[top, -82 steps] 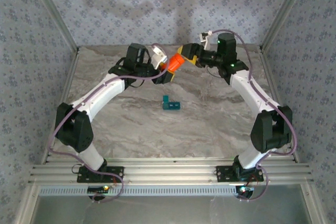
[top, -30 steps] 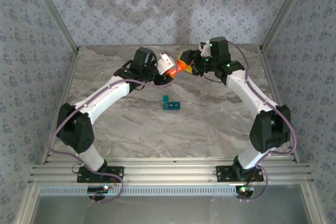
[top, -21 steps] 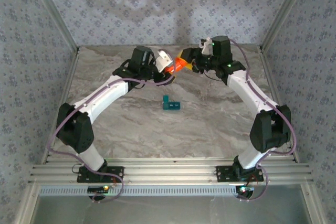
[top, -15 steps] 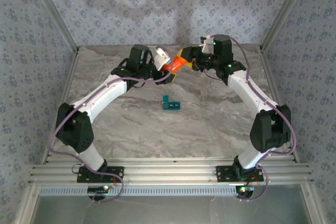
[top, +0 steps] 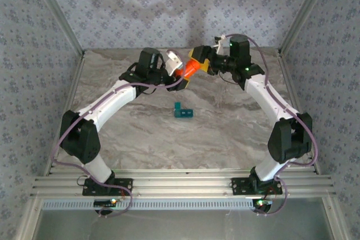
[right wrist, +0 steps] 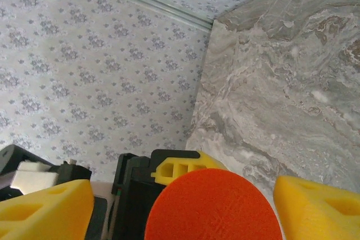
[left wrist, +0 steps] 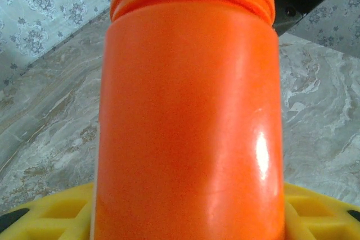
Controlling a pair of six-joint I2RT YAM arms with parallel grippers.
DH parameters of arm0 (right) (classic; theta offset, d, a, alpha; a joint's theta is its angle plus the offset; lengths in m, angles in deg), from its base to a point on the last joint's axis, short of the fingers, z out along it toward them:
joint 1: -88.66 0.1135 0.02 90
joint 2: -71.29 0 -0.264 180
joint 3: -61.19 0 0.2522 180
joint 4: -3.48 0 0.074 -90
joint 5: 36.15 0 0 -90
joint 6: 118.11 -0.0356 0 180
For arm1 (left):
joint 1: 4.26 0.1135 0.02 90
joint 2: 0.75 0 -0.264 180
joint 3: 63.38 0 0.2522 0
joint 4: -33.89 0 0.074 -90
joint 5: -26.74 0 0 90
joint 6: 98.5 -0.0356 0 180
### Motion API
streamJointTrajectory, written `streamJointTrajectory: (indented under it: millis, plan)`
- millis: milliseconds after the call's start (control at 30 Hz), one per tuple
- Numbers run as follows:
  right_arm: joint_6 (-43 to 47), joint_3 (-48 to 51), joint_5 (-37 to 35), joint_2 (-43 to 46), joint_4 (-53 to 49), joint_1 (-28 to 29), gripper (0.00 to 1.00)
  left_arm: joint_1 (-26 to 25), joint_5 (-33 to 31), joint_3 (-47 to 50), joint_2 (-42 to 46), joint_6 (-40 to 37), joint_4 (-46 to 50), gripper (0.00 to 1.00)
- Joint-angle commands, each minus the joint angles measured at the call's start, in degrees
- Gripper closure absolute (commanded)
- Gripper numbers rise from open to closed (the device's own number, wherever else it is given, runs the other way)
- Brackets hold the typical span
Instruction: Sort the pills into containers
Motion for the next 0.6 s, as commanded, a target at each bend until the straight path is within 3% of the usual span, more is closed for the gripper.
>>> streamJointTrajectory:
  millis: [0, 267, 567]
  plan:
    - [-0.81, -1.85, -1.98, 1.76, -2.68, -0.63, 0.11, -0.33, -0.11, -0.75, 0.76, -2.3, 0.31, 1.0]
    - [-3.64, -2.4, -4.37, 0.71, -6.13, -0.31, 0.11, -0.72, -2.01, -0.51, 0.85, -4.19, 1.07, 1.0]
    - [-4.07, -3.57, -3.29, -0.69, -5.85, 1.39, 0.22, -1.08, -2.36, -0.86, 0.65, -4.58, 1.37, 1.0]
